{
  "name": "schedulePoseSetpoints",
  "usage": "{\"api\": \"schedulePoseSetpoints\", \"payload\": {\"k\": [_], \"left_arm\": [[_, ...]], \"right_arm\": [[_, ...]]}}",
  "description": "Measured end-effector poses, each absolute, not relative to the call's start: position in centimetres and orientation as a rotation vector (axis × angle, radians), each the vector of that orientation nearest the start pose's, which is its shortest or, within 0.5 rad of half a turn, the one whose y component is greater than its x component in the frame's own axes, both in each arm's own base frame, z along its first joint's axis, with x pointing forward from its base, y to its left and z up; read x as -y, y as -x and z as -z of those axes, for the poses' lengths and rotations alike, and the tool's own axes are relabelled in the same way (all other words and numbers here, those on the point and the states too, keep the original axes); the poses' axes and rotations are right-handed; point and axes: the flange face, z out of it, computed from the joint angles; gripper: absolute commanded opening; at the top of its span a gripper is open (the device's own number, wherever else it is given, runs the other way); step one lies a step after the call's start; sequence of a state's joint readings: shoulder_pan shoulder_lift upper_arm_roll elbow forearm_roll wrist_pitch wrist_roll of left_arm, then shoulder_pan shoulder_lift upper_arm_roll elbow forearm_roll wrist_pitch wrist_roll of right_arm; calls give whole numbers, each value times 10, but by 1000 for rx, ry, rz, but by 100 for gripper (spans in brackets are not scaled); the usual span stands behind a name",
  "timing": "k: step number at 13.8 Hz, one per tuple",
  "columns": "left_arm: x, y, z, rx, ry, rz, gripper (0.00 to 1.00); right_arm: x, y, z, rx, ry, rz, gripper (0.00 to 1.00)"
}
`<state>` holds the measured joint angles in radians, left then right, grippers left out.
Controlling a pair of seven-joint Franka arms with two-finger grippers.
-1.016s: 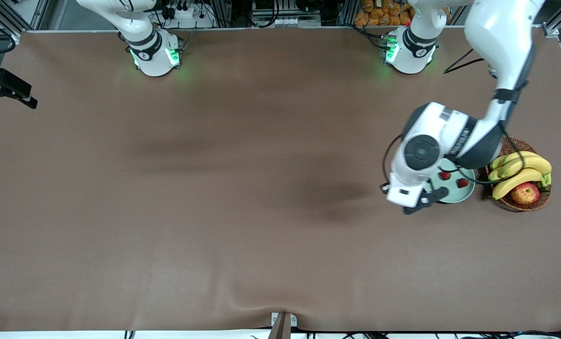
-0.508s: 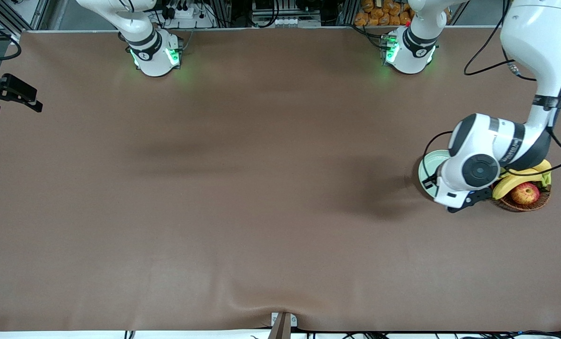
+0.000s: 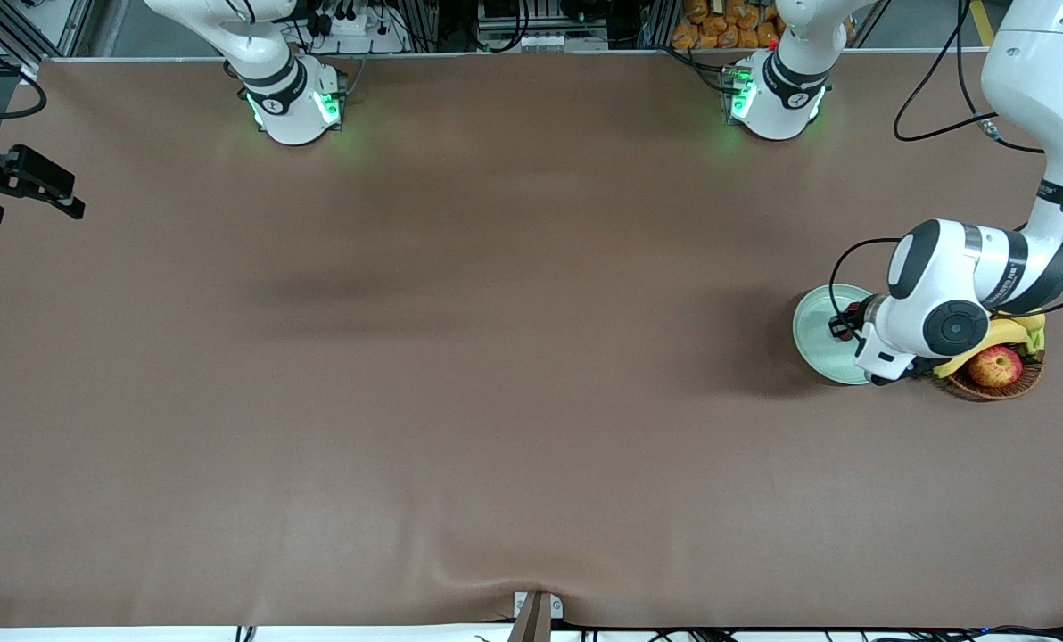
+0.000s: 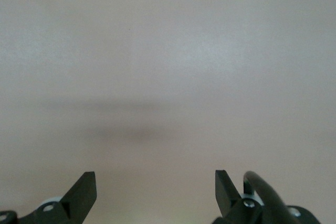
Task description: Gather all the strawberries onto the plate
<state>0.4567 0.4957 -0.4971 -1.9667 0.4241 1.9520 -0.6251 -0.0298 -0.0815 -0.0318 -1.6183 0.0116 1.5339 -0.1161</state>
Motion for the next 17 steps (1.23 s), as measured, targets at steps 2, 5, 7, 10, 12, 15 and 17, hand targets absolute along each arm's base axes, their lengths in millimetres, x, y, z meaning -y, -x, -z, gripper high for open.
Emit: {"api": "schedulePoseSetpoints", "payload": {"k": [2,5,7,10,12,15,17], "left_arm": [[11,-566,-210,434,2837,-506,100],[37,-573,-221,373,2868,-453,100],[48,-588,-255,327,2898,-356,100],[61,-609,-336,248,2906,-201,100],[66,-618,-392,202,2899,-113,100],[73,-625,-449,164,2936,-26,100],[85,-621,-480,151,2981,18,100]], "right_arm": [[30,-529,-641,93,3127,-1,100],[28,-533,-640,97,3127,-2,100],[28,-535,-639,97,3127,-4,100],[28,-536,-638,99,3127,-8,100],[27,-537,-638,100,3127,-4,100],[27,-538,-639,100,3128,14,100],[27,-539,-639,100,3128,16,100]]}}
